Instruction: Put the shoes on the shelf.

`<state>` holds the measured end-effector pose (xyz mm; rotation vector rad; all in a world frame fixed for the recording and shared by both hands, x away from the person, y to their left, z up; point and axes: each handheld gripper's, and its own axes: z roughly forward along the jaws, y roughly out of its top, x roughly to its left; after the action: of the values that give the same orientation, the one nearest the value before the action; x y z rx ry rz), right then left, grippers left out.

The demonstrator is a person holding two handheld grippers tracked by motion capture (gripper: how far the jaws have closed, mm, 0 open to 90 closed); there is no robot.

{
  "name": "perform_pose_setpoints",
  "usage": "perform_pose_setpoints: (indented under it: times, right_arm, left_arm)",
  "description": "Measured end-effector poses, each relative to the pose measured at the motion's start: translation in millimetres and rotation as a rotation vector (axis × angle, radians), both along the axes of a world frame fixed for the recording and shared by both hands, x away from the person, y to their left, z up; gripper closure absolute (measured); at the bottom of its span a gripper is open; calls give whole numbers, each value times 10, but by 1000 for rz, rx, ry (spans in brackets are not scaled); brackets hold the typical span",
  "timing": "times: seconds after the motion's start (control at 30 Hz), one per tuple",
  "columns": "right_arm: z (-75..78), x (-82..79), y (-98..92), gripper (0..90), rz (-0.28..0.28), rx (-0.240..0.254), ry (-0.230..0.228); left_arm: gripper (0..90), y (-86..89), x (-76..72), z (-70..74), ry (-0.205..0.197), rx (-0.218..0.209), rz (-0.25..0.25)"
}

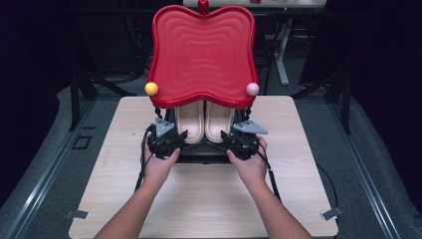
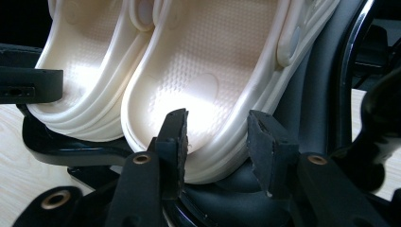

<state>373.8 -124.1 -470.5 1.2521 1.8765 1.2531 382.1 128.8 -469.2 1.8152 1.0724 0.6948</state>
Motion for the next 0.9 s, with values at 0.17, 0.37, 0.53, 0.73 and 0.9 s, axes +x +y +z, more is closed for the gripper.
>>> perform_pose_setpoints:
  times: [0.17,0.37,0.53,0.73,0.9]
  right_arm:
    - [4,2,1,583,0,3,3]
    - [9,-6,-3,554,7,5,-1]
    - [17,-26,2,529,12,5,4]
    - [52,-68,5,523,18,12,-4]
    - [98,-132,-3,518,23,5,-21]
  left_arm:
    - [556,9,4,0,-1,-8,-6]
    - [551,12,3,10,6,-17,3]
    - [501,18,-19,30,-3,-38,-9]
    - [490,25,-39,47,-8,-46,-15]
    - [482,32,-96,82,-20,-48,-27]
